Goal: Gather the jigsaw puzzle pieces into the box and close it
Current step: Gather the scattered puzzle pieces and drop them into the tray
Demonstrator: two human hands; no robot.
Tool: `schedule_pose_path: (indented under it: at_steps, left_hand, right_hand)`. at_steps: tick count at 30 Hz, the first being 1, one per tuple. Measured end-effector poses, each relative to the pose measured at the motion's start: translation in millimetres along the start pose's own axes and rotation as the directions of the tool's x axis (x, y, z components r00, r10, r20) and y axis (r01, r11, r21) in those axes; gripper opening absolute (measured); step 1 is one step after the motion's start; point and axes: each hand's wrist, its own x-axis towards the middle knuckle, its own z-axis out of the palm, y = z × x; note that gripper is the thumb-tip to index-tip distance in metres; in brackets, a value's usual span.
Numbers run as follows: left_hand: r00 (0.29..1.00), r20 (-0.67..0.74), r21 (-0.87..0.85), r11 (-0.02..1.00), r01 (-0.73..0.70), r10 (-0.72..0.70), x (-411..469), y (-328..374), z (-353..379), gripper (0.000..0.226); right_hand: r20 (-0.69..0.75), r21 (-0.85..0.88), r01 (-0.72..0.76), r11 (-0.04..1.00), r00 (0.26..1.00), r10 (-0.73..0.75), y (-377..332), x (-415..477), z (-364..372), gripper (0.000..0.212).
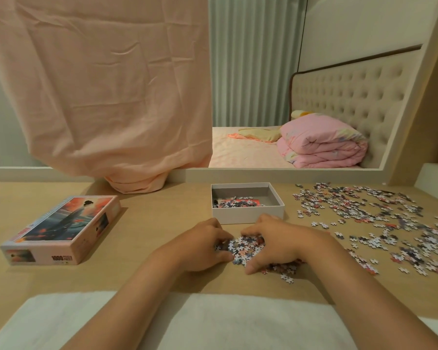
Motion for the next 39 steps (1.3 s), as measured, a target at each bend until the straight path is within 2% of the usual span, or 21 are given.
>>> schedule_pose_path:
  at_steps: [2, 7, 9, 11, 13, 18, 25, 27, 29, 34, 37, 39]
  left_hand:
    - [0.999, -0.043, -0.025, 0.999, -0.029, 0.028, 4.3, 3.5, 2.3, 0.047]
    - [0.993, -0.114, -0.05, 0.998, -0.036, 0.03, 8.7, 4.9, 3.0, 0.041]
    - [0.991, -0.131, -0.062, 0.998, -0.031, 0.023, 9.7, 5.5, 4.1, 0.044]
    - [0.991, -0.135, -0.06, 0.998, -0.02, 0.012, 12.0, 6.8, 4.1, 0.047]
    - [0.992, -0.13, -0.047, 0.999, -0.016, 0.01, 15.8, 7.8, 3.6, 0.041]
    - [0.99, -0.135, -0.163, 0.987, 0.013, -0.036, 21.5, 6.9, 4.4, 0.026]
    - [0.985, -0.17, -0.266, 0.964, -0.007, -0.039, 32.0, 1.0, -4.9, 0.015]
    - [0.977, -0.208, -0.319, 0.947, -0.025, -0.044, 39.1, 0.0, -14.4, 0.013]
    - [0.963, -0.265, -0.363, 0.93, -0.049, -0.052, 48.5, -0.4, -27.1, 0.013]
    - [0.901, -0.423, -0.34, 0.939, -0.057, -0.098, 75.8, -4.7, -48.3, 0.007]
    - [0.87, -0.48, -0.298, 0.954, -0.04, -0.114, 85.0, -8.9, -40.6, 0.01]
    - [0.879, -0.471, -0.217, 0.976, -0.032, -0.076, 88.9, -13.9, -29.2, 0.017]
  right_hand:
    - [-0.033, 0.04, 0.012, 0.999, 0.999, -0.01, -1.8, 3.3, 1.3, 0.092]
    - [-0.135, 0.125, 0.081, 0.989, 0.989, -0.064, 0.3, 7.1, 1.8, 0.052]
    - [-0.143, 0.13, 0.076, 0.989, 0.988, -0.058, 0.6, 7.4, 1.1, 0.054]
    - [-0.121, 0.123, 0.063, 0.99, 0.991, -0.048, -0.7, 8.5, 0.9, 0.065]
    - [-0.103, 0.102, 0.048, 0.994, 0.994, -0.037, -2.2, 10.2, 1.3, 0.064]
    - [-0.153, 0.107, 0.041, 0.993, 0.988, -0.024, -1.6, 12.0, 0.6, 0.043]
    - [-0.277, 0.295, 0.065, 0.953, 0.961, 0.021, 12.1, 13.6, -5.6, 0.006]
    - [-0.324, 0.355, 0.091, 0.931, 0.945, 0.031, 15.9, 15.4, -13.3, 0.012]
    - [-0.385, 0.39, 0.113, 0.914, 0.922, 0.05, 17.3, 18.4, -23.2, 0.009]
    - [-0.533, 0.479, 0.176, 0.86, 0.837, 0.125, 17.9, 40.5, -48.1, 0.009]
    - [-0.606, 0.433, 0.194, 0.88, 0.786, 0.124, 15.9, 62.1, -50.9, 0.015]
    - [-0.567, 0.387, 0.169, 0.907, 0.819, 0.09, 16.3, 73.5, -46.7, 0.023]
